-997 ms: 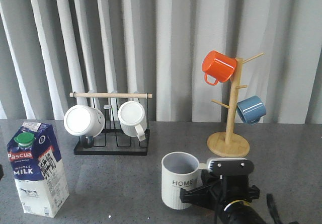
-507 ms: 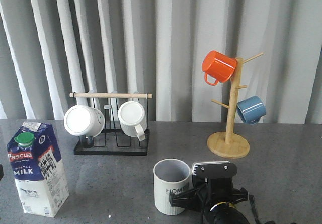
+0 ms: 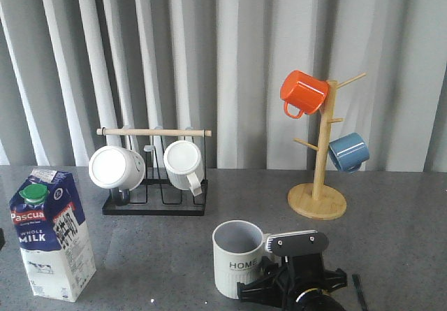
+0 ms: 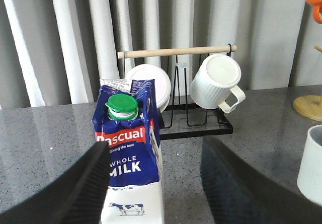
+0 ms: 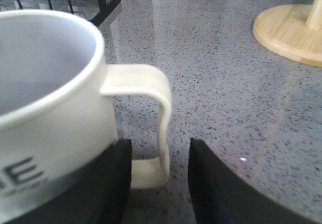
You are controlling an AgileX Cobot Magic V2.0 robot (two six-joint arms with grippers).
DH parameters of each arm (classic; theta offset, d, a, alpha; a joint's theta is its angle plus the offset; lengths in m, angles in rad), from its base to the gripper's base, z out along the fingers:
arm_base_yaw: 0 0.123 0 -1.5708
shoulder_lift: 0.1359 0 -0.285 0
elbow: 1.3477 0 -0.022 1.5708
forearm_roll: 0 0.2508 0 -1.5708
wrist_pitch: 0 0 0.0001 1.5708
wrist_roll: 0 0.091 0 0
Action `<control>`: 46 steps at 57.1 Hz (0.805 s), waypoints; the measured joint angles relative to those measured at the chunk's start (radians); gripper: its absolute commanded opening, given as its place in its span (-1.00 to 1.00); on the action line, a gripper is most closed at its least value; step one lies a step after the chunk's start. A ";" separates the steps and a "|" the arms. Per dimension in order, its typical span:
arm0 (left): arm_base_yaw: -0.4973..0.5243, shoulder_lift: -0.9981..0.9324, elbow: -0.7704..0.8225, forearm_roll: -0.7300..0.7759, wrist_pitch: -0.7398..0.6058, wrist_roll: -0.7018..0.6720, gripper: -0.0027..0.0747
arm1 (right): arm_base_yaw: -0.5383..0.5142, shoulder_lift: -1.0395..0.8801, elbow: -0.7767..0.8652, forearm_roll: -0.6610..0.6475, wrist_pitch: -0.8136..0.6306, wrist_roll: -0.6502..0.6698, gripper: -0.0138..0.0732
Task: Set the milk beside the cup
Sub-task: 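Release the HOME mug and withdraw the right gripper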
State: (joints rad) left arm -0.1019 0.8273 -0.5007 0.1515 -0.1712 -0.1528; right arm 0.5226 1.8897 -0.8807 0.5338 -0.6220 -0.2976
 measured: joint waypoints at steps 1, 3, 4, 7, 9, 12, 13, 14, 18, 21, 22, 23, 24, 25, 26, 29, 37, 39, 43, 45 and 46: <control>0.000 0.000 0.000 0.000 0.000 0.000 0.11 | 0.000 -0.008 0.008 -0.006 -0.001 0.000 0.01; 0.000 0.000 0.000 0.000 0.000 0.000 0.11 | 0.000 -0.029 0.031 -0.019 -0.003 0.001 0.01; 0.000 0.000 0.000 0.000 0.000 0.000 0.11 | 0.000 -0.038 0.040 -0.025 -0.003 0.001 0.01; 0.000 0.000 0.000 0.000 0.000 0.000 0.11 | 0.000 -0.073 0.075 -0.055 -0.003 0.004 0.01; 0.000 0.000 0.000 0.000 0.000 0.000 0.11 | 0.000 -0.100 0.101 -0.084 -0.003 0.010 0.01; 0.000 0.000 0.000 0.000 0.000 0.000 0.11 | -0.001 -0.143 0.142 -0.140 0.002 0.028 0.01; 0.000 0.000 0.000 0.000 0.000 0.000 0.11 | -0.002 -0.157 0.151 -0.158 0.005 0.033 0.01; 0.000 0.000 0.000 0.000 0.000 0.000 0.11 | -0.005 -0.177 0.163 -0.187 0.010 0.043 0.01; 0.000 0.000 0.000 0.000 0.000 0.000 0.11 | -0.021 -0.245 0.186 -0.283 0.048 0.078 0.01; 0.000 0.000 0.000 0.000 0.000 0.000 0.11 | -0.049 -0.313 0.190 -0.362 0.109 0.121 0.01; 0.000 0.000 0.000 0.000 0.000 0.000 0.11 | -0.058 -0.330 0.190 -0.380 0.126 0.134 0.01; 0.000 0.000 0.000 0.000 0.000 0.000 0.11 | -0.068 -0.357 0.190 -0.405 0.143 0.155 0.01; 0.000 0.000 0.000 0.000 0.000 0.000 0.11 | -0.084 -0.376 0.190 -0.421 0.168 0.167 0.01; 0.000 0.000 0.000 0.000 0.000 0.000 0.11 | -0.095 -0.405 0.190 -0.445 0.185 0.188 0.01; 0.000 0.000 0.000 0.000 0.000 0.000 0.11 | -0.113 -0.434 0.190 -0.459 0.209 0.200 0.01; 0.000 0.000 0.000 0.000 0.000 0.000 0.11 | -0.165 -0.501 0.190 -0.519 0.273 0.245 0.01; 0.000 0.000 0.000 0.000 0.000 0.000 0.11 | -0.295 -0.695 0.193 -0.668 0.401 0.311 -0.03; 0.000 0.000 0.000 0.000 0.000 0.000 0.11 | -0.324 -0.745 0.195 -0.698 0.427 0.327 -0.07; 0.000 0.000 0.000 0.000 0.000 0.000 0.11 | -0.375 -0.844 0.197 -0.742 0.474 0.362 -0.24; 0.000 0.000 0.000 0.000 0.000 0.000 0.11 | -0.397 -0.894 0.197 -0.759 0.494 0.374 -0.36; 0.000 0.000 0.000 0.000 0.000 0.000 0.11 | -0.409 -0.923 0.197 -0.768 0.503 0.379 -0.45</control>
State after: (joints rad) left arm -0.1019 0.8273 -0.5007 0.1515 -0.1712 -0.1528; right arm 0.1140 0.9670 -0.6834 -0.2338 -0.1186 0.0815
